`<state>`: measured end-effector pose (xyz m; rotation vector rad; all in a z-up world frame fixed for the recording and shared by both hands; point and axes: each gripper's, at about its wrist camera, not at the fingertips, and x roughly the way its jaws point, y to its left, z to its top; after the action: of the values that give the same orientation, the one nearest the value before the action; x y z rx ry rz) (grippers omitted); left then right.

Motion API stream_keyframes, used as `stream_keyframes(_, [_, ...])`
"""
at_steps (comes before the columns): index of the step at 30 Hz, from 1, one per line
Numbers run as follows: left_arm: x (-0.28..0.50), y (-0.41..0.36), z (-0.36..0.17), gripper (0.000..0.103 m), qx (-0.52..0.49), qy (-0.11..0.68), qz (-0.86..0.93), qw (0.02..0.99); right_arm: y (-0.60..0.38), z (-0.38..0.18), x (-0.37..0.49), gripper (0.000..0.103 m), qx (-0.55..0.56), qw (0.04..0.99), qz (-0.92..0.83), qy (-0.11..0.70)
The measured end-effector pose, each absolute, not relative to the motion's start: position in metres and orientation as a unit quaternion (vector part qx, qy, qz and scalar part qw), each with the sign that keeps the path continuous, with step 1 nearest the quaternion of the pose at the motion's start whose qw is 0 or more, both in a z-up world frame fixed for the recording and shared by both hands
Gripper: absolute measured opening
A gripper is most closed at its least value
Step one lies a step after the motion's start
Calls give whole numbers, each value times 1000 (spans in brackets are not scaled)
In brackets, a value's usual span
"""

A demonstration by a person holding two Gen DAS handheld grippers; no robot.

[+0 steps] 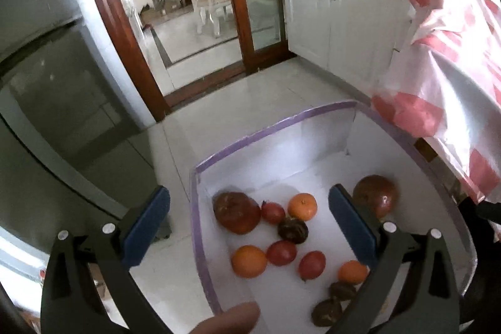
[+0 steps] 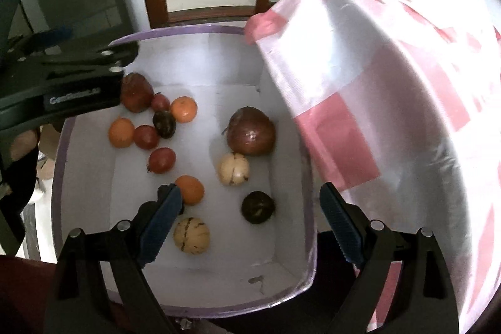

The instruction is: Organize fruits

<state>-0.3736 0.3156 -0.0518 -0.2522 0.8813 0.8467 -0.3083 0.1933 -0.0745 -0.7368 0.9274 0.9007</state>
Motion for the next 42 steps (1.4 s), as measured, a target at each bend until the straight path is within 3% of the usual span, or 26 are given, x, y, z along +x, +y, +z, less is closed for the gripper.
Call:
stream_keyframes(18, [-373, 310, -80, 102, -166, 472, 361, 787, 198, -81, -315, 87, -341, 723, 406, 443])
stream_keyframes(42, [-373, 310, -90, 102, -173, 483, 355, 782, 199, -88, -316, 87, -340, 718, 406, 452])
